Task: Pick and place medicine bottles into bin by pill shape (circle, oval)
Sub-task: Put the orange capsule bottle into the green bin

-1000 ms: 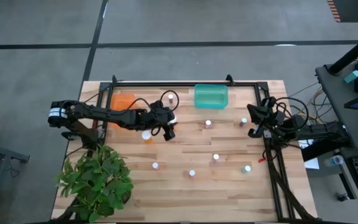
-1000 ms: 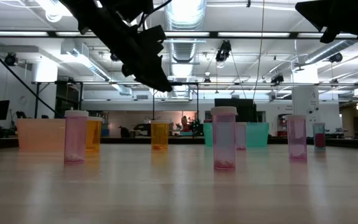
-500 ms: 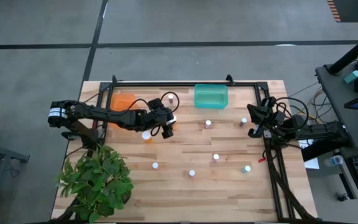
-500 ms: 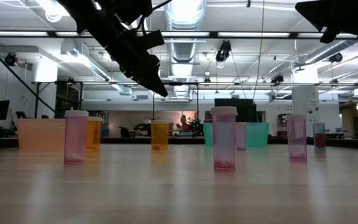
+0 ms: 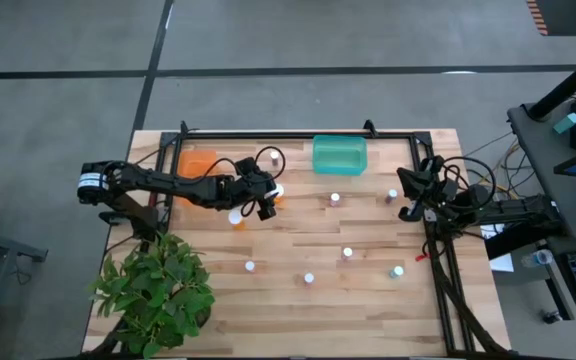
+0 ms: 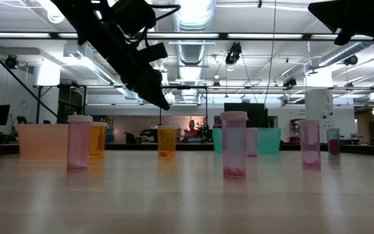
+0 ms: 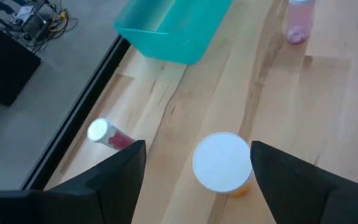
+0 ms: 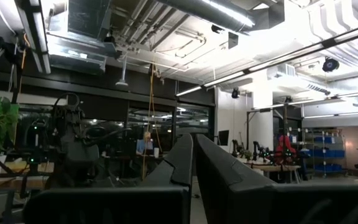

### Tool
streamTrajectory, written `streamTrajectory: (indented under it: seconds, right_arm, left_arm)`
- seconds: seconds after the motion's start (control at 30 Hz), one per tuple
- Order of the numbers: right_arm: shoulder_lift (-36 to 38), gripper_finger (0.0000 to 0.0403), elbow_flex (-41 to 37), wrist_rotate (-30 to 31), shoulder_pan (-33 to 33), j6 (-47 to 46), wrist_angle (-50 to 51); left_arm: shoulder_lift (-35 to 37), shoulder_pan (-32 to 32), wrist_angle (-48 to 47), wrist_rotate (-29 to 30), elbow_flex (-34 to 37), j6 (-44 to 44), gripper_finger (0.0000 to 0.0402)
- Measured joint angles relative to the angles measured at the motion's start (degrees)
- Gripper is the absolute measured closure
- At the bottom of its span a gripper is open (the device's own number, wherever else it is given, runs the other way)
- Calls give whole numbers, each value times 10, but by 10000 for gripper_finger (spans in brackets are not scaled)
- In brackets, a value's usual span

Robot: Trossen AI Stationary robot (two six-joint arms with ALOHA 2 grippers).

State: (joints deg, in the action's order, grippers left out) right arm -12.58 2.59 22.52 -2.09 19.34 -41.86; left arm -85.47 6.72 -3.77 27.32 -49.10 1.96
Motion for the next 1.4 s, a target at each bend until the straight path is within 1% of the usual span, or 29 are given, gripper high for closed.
streamTrajectory:
  seconds: [0.4,0.53,0.7,0.83,1.0,1.4]
  right_arm:
    - [0,394,0,0,0,1,1]
    - [0,394,0,0,0,1,1]
    - [0,394,0,0,0,1,2]
    - [0,394,0,0,0,2,2]
    - [0,394,0,0,0,8,6]
    - [0,394,0,0,0,1,9]
  left_arm:
    - [-5,7,8,0,0,0,130]
    - [-27,8,24,0,0,3,130]
    - [-53,8,23,0,0,3,130]
    - [-60,8,26,-7,-4,0,130]
    - [-56,9,38,-54,-3,-22,130]
    - [-83,17,48,-57,-1,-31,130]
